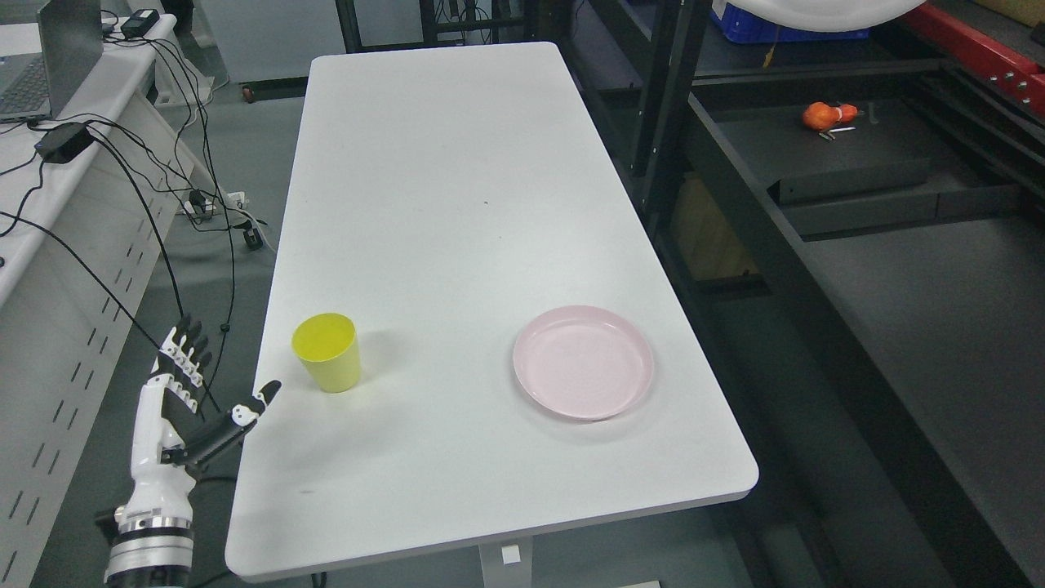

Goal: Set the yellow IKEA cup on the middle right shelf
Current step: 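Raise the left hand toward the yellow cup on the table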

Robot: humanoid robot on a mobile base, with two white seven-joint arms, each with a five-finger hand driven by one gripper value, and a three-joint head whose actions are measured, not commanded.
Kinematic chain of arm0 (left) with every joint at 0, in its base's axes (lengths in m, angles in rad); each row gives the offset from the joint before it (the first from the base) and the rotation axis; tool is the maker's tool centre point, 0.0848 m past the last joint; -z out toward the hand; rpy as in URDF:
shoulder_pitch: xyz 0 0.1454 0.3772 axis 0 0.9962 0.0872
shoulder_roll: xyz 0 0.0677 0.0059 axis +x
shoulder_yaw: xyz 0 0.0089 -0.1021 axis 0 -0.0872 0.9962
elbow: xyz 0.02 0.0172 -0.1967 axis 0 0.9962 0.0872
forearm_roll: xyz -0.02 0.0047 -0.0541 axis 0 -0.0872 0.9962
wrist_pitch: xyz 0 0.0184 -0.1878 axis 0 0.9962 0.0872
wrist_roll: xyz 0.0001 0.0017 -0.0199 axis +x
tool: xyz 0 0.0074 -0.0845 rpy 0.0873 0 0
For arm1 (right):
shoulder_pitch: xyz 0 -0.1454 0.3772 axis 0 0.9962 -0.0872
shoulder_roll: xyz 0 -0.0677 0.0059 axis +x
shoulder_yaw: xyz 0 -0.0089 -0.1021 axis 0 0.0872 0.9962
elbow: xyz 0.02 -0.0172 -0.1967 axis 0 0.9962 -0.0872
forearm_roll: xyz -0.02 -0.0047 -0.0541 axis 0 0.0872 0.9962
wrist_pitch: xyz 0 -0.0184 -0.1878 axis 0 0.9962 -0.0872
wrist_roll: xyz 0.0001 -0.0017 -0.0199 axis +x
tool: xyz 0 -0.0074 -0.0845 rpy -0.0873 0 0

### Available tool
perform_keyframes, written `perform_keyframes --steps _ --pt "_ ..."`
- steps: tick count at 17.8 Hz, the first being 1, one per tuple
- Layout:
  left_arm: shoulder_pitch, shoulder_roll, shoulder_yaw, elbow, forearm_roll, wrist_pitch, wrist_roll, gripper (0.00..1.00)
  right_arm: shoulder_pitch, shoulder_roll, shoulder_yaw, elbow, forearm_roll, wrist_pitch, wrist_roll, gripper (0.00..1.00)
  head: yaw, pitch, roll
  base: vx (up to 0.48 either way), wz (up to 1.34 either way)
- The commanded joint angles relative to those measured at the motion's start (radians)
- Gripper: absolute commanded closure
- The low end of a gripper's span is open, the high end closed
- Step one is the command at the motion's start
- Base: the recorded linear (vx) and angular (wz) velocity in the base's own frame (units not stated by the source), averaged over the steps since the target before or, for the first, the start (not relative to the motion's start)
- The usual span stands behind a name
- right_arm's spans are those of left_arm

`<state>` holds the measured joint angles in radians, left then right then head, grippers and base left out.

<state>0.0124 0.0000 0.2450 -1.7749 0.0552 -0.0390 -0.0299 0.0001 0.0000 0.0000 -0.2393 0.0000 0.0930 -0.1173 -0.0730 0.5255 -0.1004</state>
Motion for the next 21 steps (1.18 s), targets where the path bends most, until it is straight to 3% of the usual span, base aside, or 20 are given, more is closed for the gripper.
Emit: perform_keyframes --steps 1,6,10,16,21 --pt "0.031 0.017 0.005 0.0 0.018 -0.001 0.001 0.01 0.014 -0.017 0.017 0.0 -0.025 0.001 0.001 0.01 0.0 0.0 0.0 0.005 -0.01" --pt "0.012 0.017 0.013 0.109 0.106 0.002 -0.002 0.01 0.014 -0.017 0.017 0.0 -0.025 0.001 0.001 0.01 0.0 0.0 0.0 0.001 0.0" --pt "-0.031 0.023 0.042 0.222 0.33 0.004 -0.071 0.09 0.014 -0.017 0.017 0.0 -0.025 0.001 0.001 0.01 0.0 0.0 0.0 0.001 0.0" --pt "-0.186 0.081 0.037 0.443 0.312 -0.002 -0.165 0.04 0.014 -0.017 0.017 0.0 -0.025 0.001 0.001 0.01 0.0 0.0 0.0 0.0 0.0" --pt "-0.219 0.08 0.034 0.496 0.143 -0.007 -0.163 0.02 0.014 -0.017 0.017 0.0 -0.025 0.001 0.001 0.01 0.0 0.0 0.0 0.0 0.0"
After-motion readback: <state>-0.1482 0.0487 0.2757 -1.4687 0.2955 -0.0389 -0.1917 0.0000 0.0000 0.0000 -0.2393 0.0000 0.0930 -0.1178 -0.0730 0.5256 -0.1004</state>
